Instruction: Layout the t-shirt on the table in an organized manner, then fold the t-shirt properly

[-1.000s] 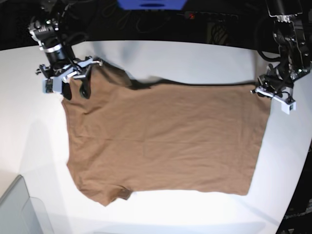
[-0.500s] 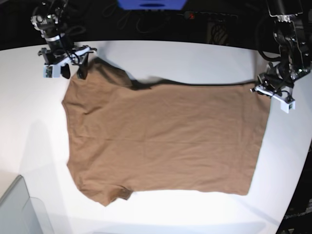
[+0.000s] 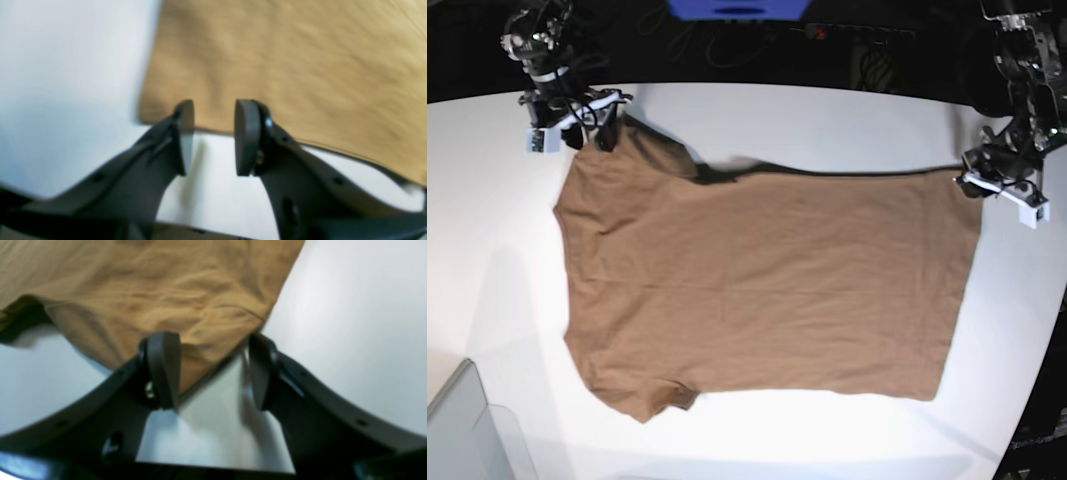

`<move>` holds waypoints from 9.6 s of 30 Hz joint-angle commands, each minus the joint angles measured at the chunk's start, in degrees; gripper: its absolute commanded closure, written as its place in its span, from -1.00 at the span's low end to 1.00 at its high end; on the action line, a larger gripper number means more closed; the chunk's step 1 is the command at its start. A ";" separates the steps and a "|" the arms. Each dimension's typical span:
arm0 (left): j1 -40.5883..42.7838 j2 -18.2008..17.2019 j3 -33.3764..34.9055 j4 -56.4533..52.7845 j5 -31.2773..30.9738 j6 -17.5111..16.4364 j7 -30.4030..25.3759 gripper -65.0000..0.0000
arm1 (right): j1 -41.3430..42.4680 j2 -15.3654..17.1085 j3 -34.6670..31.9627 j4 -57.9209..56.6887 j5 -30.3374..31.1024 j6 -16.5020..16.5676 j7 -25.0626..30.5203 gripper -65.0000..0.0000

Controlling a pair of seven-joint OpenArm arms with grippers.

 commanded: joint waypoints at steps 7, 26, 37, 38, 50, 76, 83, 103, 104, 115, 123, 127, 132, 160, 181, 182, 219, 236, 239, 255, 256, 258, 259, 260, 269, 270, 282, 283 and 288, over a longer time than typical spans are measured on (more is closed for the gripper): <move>-0.74 -1.00 -4.19 -6.03 -0.62 0.01 -0.53 0.37 | -1.76 0.17 0.05 0.94 1.00 0.47 1.30 -0.18; -2.50 2.87 0.82 -7.27 12.12 0.01 -5.81 0.12 | -1.15 0.17 0.05 0.50 0.82 0.47 1.30 -0.20; 1.98 2.87 0.73 3.20 12.74 0.01 -5.98 0.12 | -1.15 0.17 0.05 0.59 0.82 0.47 1.30 -0.20; 1.72 2.96 0.73 1.97 12.74 0.01 -5.98 0.12 | -1.15 0.17 0.05 0.59 0.82 0.47 1.30 -0.20; -2.59 2.78 1.17 -6.30 12.74 0.01 -6.16 0.12 | -1.15 0.17 0.05 0.59 0.82 0.47 1.30 -0.20; -4.17 3.04 0.82 -8.41 12.48 0.01 -5.81 1.00 | -3.17 0.17 -2.93 0.50 0.73 0.30 1.21 -0.20; -4.17 3.04 0.82 -8.41 12.21 0.01 -5.72 1.00 | -1.76 0.17 -2.93 -1.09 0.73 0.21 0.77 -0.21; -4.09 2.96 0.73 -3.49 12.21 0.01 -5.45 1.00 | -1.76 0.60 -6.45 -4.51 0.73 0.30 0.69 1.00; -4.09 2.96 0.73 -2.17 12.21 0.01 -5.45 1.00 | -1.94 0.69 -6.45 -3.81 0.73 0.30 0.69 1.00; -4.79 2.78 0.73 3.72 12.21 0.01 -5.45 1.00 | 1.49 4.47 -6.19 7.88 0.82 0.47 -6.00 1.00; -10.06 3.13 0.73 0.82 12.21 0.01 -5.54 1.00 | 10.02 6.40 -6.19 7.35 0.73 0.30 -10.83 1.00; -13.49 3.13 0.73 -3.05 12.21 0.01 -5.98 1.00 | 14.68 6.40 -6.36 3.22 0.73 0.30 -10.74 1.00; -17.27 3.13 0.73 -7.97 12.21 0.01 -6.07 1.00 | 19.07 7.10 -6.45 -2.14 0.73 0.30 -10.57 1.00; -27.21 3.13 1.26 -20.98 12.74 0.01 -9.15 0.98 | 27.78 10.00 -6.54 -11.55 0.73 0.47 -10.48 0.69; -23.51 2.60 0.82 -15.53 12.74 0.01 -9.76 0.43 | 20.83 9.65 -5.92 -0.65 1.08 0.30 -10.30 0.25; -22.99 2.52 0.82 -16.58 12.74 0.01 -9.94 0.43 | 20.13 9.65 -5.92 -0.38 1.08 0.30 -10.30 0.24; -26.42 2.60 1.35 -34.61 12.83 0.01 -18.90 1.00 | 16.44 8.77 -1.70 -7.15 0.82 0.21 -8.46 -0.34; -12.88 1.46 0.91 -19.40 12.12 0.01 -16.27 1.00 | 10.72 13.52 -2.85 -9.70 0.91 6.72 -2.65 1.00; -10.50 1.11 0.73 -13.16 12.12 0.01 -9.41 1.00 | 8.35 13.70 -1.26 -5.04 1.17 7.95 -2.39 1.00; -6.90 3.13 -7.79 -1.38 12.12 0.01 -1.76 1.00 | 8.70 12.20 3.57 4.45 0.82 8.08 -8.98 1.00; -6.11 3.13 -7.79 -1.29 12.12 0.01 -2.02 1.00 | 8.00 12.29 3.57 4.45 0.82 8.08 -8.72 1.00; -5.05 3.13 -7.79 -1.29 12.12 0.01 -2.02 1.00 | 7.03 12.29 3.57 4.37 0.91 8.08 -8.54 1.00; -4.70 3.13 -7.79 -1.46 12.12 0.01 -2.02 1.00 | 6.85 12.29 3.57 4.19 0.91 8.08 -8.54 1.00; -4.44 3.13 -7.79 -1.82 12.12 0.01 -2.02 1.00 | 6.41 12.20 3.57 4.19 0.82 8.08 -8.54 1.00; -1.27 4.27 -7.71 -2.08 12.65 0.01 -2.02 1.00 | 2.19 12.03 3.40 4.19 0.82 8.08 -8.46 1.00; -0.74 4.27 -7.71 -2.08 12.56 0.01 -2.02 1.00 | 1.49 11.94 3.31 4.19 0.82 8.08 -8.46 1.00; 2.68 3.83 -7.62 -2.08 12.74 0.01 -2.02 1.00 | -2.73 8.95 3.31 4.19 0.82 8.08 -8.37 1.00; 2.68 3.83 -7.62 -2.08 12.74 0.01 -2.02 1.00 | -3.26 8.60 3.31 4.19 0.82 8.08 -8.37 1.00; 2.60 3.66 -7.44 -1.90 12.83 0.01 -2.02 1.00 | -4.57 6.31 3.40 4.19 0.82 8.08 -8.37 1.00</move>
